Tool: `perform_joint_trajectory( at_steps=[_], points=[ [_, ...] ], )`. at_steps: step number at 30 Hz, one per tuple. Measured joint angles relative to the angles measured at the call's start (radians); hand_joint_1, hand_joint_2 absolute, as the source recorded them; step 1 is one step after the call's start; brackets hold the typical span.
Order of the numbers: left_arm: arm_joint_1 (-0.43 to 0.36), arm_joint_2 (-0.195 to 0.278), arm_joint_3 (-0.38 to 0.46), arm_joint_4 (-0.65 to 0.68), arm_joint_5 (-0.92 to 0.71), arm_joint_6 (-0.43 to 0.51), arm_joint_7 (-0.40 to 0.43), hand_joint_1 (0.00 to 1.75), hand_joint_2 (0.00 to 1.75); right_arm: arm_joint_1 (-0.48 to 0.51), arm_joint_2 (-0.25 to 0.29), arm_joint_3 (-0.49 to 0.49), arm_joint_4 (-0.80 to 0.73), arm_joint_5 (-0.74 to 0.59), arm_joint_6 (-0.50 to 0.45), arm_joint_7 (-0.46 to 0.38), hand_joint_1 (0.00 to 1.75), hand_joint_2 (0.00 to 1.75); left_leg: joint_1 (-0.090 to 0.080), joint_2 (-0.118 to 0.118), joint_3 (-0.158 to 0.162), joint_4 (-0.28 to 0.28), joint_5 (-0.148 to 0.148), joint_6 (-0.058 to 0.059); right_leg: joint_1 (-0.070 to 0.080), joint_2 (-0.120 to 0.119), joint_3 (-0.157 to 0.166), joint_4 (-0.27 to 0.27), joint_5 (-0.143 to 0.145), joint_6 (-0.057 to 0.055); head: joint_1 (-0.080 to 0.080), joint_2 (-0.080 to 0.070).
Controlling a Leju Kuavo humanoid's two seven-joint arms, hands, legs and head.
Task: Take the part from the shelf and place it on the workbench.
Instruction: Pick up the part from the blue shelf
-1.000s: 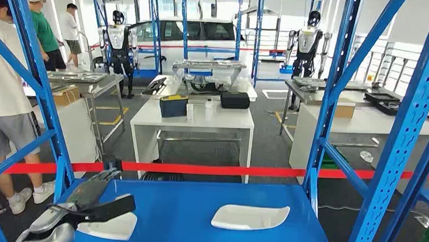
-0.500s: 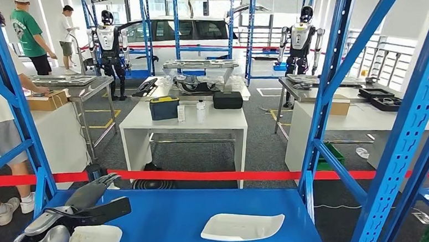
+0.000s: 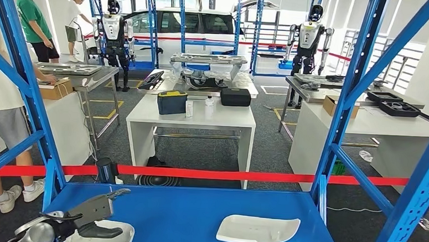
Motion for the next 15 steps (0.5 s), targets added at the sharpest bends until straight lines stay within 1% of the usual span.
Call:
perform_joint_trajectory(
  at_steps=[2,3,6,8,11,15],
  points=[
    [0.022,0.012,0.012,-0.016,0.048,-0.056,-0.047,0.00,1.75,0.001,0.000,-0.007,0.000,-0.005,0.000,0.002,0.00,0.00,0.000,0.000,0.001,0.000,0.000,0.001,-0.001,0.000,0.001,-0.001,0.000,0.005,0.000,0.000],
    [0.036,0.018,0.016,-0.028,0.073,-0.079,-0.061,0.00,1.75,0.001,0.000,-0.010,0.000,-0.006,0.000,0.002,0.00,0.00,0.000,0.000,0.002,0.000,0.000,0.002,-0.001,0.000,0.002,-0.001,0.000,0.006,0.000,0.000],
    [0.084,0.035,0.018,-0.082,0.139,-0.137,-0.078,0.00,1.75,0.002,-0.001,-0.018,0.000,-0.007,0.000,0.000,0.00,0.00,0.000,0.000,0.004,0.000,0.001,0.002,0.000,-0.001,0.003,-0.001,-0.001,0.007,0.000,0.000],
    [0.109,0.042,0.016,-0.118,0.166,-0.152,-0.080,0.00,1.75,0.002,-0.002,-0.020,0.000,-0.007,0.000,-0.002,0.00,0.00,0.000,0.000,0.005,0.000,0.001,0.003,0.001,-0.001,0.004,-0.001,-0.001,0.007,0.000,0.000],
    [0.125,0.048,0.007,-0.149,0.158,-0.133,-0.080,0.00,1.75,0.002,-0.004,-0.024,0.000,-0.008,0.000,-0.001,0.00,0.00,0.001,0.000,0.006,0.000,0.001,0.003,0.001,-0.001,0.004,-0.001,0.000,0.007,0.000,0.000],
    [0.127,0.045,-0.028,-0.152,0.086,-0.046,-0.080,0.00,1.75,0.001,-0.006,-0.030,0.000,-0.019,0.000,-0.002,0.00,0.00,0.002,0.000,0.007,0.000,0.001,0.003,0.002,-0.001,0.004,-0.001,0.000,0.007,0.000,0.000]
  ],
)
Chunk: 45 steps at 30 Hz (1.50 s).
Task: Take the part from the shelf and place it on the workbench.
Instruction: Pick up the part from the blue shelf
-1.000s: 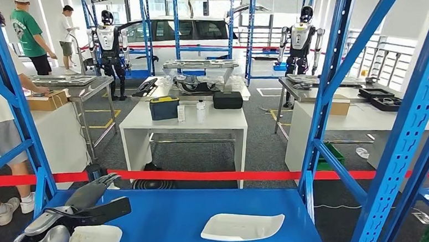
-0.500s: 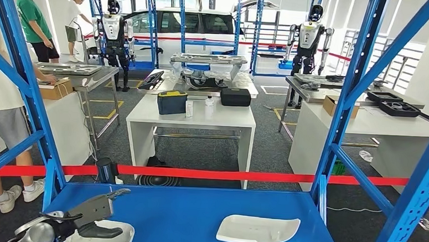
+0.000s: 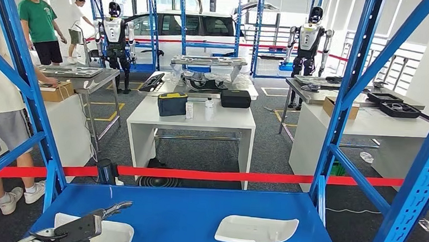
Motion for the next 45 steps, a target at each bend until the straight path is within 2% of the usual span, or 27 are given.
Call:
perform_joint_trajectory(
  at_steps=[5,14,28,35,43,44,45],
  points=[
    [-0.003,-0.020,-0.055,0.016,-0.088,0.151,0.023,0.00,1.75,0.000,0.000,-0.014,0.000,-0.007,0.000,-0.001,0.00,0.00,0.000,0.000,0.000,0.000,0.000,0.000,0.000,0.000,0.000,0.000,0.000,0.000,0.000,0.000],
    [-0.005,-0.033,-0.134,0.040,-0.211,0.334,0.070,0.00,1.75,0.000,0.000,-0.018,0.000,0.004,0.000,0.000,0.00,0.00,0.000,0.000,0.000,0.000,0.000,0.000,0.000,0.000,0.002,0.000,0.000,0.000,0.000,0.000],
    [-0.006,-0.012,-0.229,0.083,-0.306,0.335,0.103,0.00,1.75,0.000,-0.001,-0.018,0.000,0.021,0.000,0.004,0.00,0.00,0.000,0.000,0.000,0.000,0.000,0.000,0.001,0.000,0.002,0.000,0.000,0.000,0.000,0.000],
    [-0.009,-0.008,-0.274,0.104,-0.381,0.405,0.170,0.00,1.75,0.000,-0.001,-0.018,0.000,0.021,0.000,0.004,0.00,0.00,0.000,0.000,0.000,0.000,0.000,0.000,0.000,0.000,0.002,0.000,0.000,0.000,0.000,0.000],
    [-0.011,-0.007,-0.301,0.124,-0.404,0.426,0.196,0.00,1.75,0.000,-0.001,-0.018,0.000,0.021,0.000,0.004,0.00,0.00,0.000,0.000,0.000,0.000,0.000,0.000,0.001,0.000,0.002,0.000,0.000,0.000,0.000,0.000],
    [-0.011,-0.007,-0.305,0.126,-0.415,0.436,0.208,0.16,1.75,0.000,-0.001,-0.018,0.000,0.021,0.000,0.004,0.00,0.00,0.000,0.000,0.000,0.000,0.000,0.000,0.001,0.000,0.002,0.000,0.000,0.000,0.000,0.000],
    [-0.011,-0.007,-0.310,0.129,-0.425,0.447,0.220,0.54,1.75,0.000,-0.001,-0.018,0.000,0.022,0.000,0.004,0.00,0.00,0.000,0.000,0.000,0.000,0.000,0.000,0.001,0.000,0.002,0.000,0.000,0.000,0.000,0.000]
  ],
)
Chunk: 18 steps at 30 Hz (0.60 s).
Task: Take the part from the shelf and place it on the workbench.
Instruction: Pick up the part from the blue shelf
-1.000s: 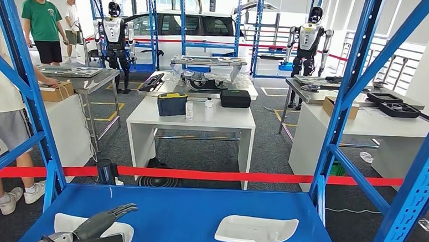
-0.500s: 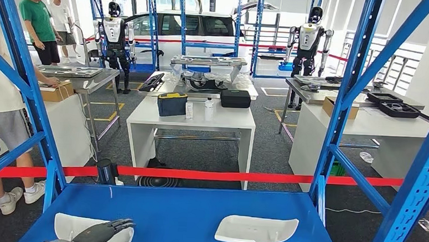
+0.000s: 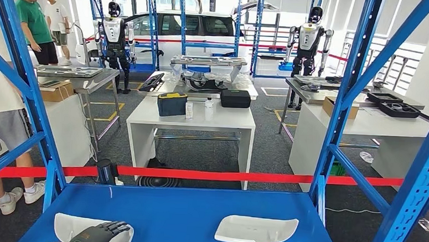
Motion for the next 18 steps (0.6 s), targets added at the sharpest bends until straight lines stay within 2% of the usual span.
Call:
perform_joint_trajectory(
  at_steps=[2,3,5,18],
  points=[
    [0.000,0.000,-0.006,0.008,-0.012,0.019,0.017,1.39,1.75,0.000,0.000,0.000,0.000,0.001,0.000,-0.001,0.00,0.00,0.000,0.000,0.000,0.000,0.000,0.000,0.000,0.000,0.000,0.000,0.000,0.000,0.000,0.000],
    [0.000,0.001,-0.008,0.012,-0.016,0.027,0.022,1.67,1.75,0.000,0.000,0.000,0.000,0.001,0.000,-0.001,0.00,0.00,0.000,0.000,0.000,0.000,0.000,0.000,0.000,0.000,0.000,0.000,0.000,0.000,0.000,0.000],
    [0.000,0.001,-0.011,0.020,-0.024,0.038,0.028,1.75,1.75,0.000,0.000,0.000,0.000,0.002,0.000,0.000,0.00,0.00,0.000,0.000,0.000,0.000,0.000,0.000,0.000,0.000,0.000,0.000,0.000,0.000,0.000,0.000],
    [-0.001,0.001,-0.013,0.043,-0.051,0.053,0.044,1.75,1.75,0.000,0.000,-0.001,0.000,0.000,0.000,-0.003,0.00,0.00,0.000,0.000,0.000,0.000,0.000,0.000,0.000,0.000,0.001,0.000,0.000,0.000,0.000,0.000]
  ],
)
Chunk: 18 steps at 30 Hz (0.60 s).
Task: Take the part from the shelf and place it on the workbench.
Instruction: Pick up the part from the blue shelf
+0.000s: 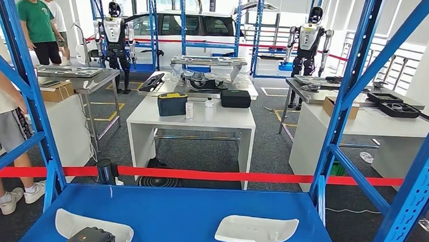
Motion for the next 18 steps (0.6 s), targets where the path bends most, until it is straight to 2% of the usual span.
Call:
perform_joint_trajectory(
  at_steps=[8,15,18],
  points=[
    [-0.002,0.002,0.000,0.001,-0.015,0.029,0.007,1.75,1.75,0.000,0.000,0.000,0.000,0.003,0.000,0.000,0.00,0.00,0.000,0.000,0.003,0.000,0.000,0.000,0.000,0.000,0.001,0.000,0.000,0.000,0.000,0.000],
    [0.009,0.002,0.000,0.001,-0.042,0.109,0.007,1.75,1.75,0.000,0.000,-0.001,0.000,0.004,0.000,0.000,0.00,0.00,0.000,0.000,0.003,0.000,0.000,0.000,0.000,0.000,0.002,0.000,0.000,0.000,0.000,0.000],
    [0.021,0.002,0.000,0.000,-0.054,0.172,0.007,1.75,1.75,0.000,0.000,-0.001,0.000,0.004,0.000,-0.001,0.00,0.00,0.000,0.000,0.003,0.000,0.000,0.000,0.000,0.000,0.001,0.000,0.000,0.000,0.000,0.000]
  ],
)
